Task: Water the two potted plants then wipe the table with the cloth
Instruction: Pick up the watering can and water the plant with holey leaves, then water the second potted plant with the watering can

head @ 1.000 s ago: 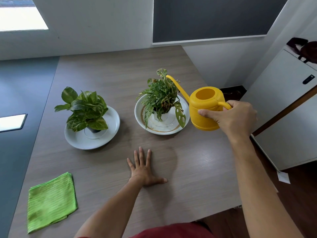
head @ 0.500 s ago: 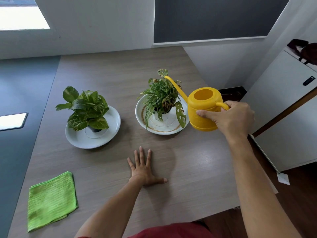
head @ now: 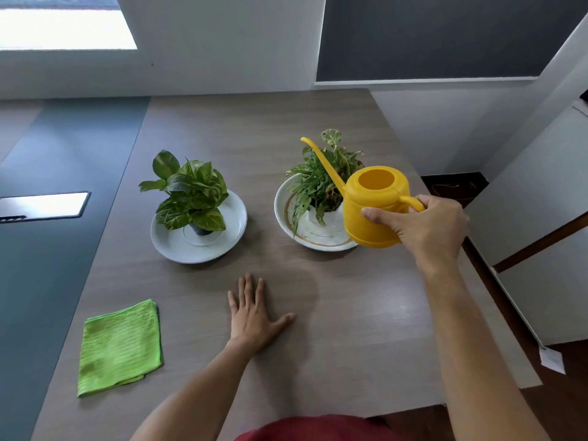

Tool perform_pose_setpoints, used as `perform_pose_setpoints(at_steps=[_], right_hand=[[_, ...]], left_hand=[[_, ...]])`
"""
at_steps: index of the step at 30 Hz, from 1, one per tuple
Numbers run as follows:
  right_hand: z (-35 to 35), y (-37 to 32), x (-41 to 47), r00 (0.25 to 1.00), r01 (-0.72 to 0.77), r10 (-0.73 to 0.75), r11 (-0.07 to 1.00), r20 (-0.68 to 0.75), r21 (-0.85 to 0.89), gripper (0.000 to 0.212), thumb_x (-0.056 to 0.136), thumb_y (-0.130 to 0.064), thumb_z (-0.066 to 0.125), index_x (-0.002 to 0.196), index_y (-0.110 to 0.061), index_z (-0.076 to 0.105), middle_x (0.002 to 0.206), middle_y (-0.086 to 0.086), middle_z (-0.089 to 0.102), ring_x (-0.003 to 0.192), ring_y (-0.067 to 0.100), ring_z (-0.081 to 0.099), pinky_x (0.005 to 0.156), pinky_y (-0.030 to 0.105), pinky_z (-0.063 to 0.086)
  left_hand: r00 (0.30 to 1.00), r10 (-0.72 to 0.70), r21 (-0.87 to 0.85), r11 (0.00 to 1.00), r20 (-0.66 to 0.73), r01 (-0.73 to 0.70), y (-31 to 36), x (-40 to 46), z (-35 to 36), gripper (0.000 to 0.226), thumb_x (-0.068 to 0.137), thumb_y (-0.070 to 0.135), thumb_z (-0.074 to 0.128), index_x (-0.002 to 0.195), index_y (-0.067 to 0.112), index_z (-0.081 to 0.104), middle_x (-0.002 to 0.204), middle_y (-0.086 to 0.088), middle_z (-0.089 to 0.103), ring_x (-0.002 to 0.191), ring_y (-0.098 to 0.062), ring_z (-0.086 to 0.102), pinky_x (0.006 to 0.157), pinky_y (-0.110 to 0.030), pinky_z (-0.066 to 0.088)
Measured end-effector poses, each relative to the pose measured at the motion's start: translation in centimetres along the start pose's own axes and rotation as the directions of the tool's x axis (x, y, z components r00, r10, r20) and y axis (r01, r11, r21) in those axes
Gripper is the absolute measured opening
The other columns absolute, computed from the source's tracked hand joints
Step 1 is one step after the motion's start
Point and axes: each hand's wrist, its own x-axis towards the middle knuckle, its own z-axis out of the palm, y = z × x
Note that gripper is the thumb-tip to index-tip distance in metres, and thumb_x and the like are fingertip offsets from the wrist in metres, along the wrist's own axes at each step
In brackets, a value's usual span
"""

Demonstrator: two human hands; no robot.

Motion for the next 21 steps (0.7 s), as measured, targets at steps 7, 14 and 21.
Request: perform_pose_setpoints(at_steps=[7,14,21], right_hand=[[3.1,-2.2,-1.1,0.992,0.018,-0.026,0.997,0.12,0.069,0.063,0.045,-0.065,0.087,0.055,-0.017,0.047,0.055,-0.003,0.054,0.052,0.013,0.049,0.049,0.026,0.037],[6.7,-4.8,-1.7,0.979,0.04,-0.062,0.993,0.197,0.11,0.073,0.042,-0.064,0.089,0.057,-0.003,0.051,0.054,0.008,0.057,0.051,0.019,0.049,0.048,0.031,0.04],[9.5,-6.6,-2.0,0.958,0.079,-0.126,0.979,0.258,0.187,0.069,0.042,-0.057,0.092,0.049,-0.014,0.038,0.046,-0.004,0.04,0.049,0.014,0.039,0.047,0.031,0.034]], left_hand=[[0.978,-0.19,-0.066,0.981,-0.088,0.184,-5.0,-0.8,-1.5,0.136,0.061,0.099,0.021,0.16,0.01,-0.005,0.167,-0.013,-0.019,0.153,-0.027,-0.024,0.123,-0.051,-0.013],[0.96,-0.277,-0.048,0.959,0.022,0.278,-7.3,-1.2,-2.1,0.14,0.055,0.105,0.032,0.159,0.025,-0.017,0.162,-0.014,-0.034,0.148,-0.03,-0.034,0.119,-0.056,-0.02],[0.963,-0.235,-0.076,0.966,0.132,0.246,-7.8,-1.0,-2.6,0.155,0.044,0.107,0.043,0.155,0.025,-0.026,0.153,-0.014,-0.048,0.14,-0.032,-0.046,0.113,-0.06,-0.026]])
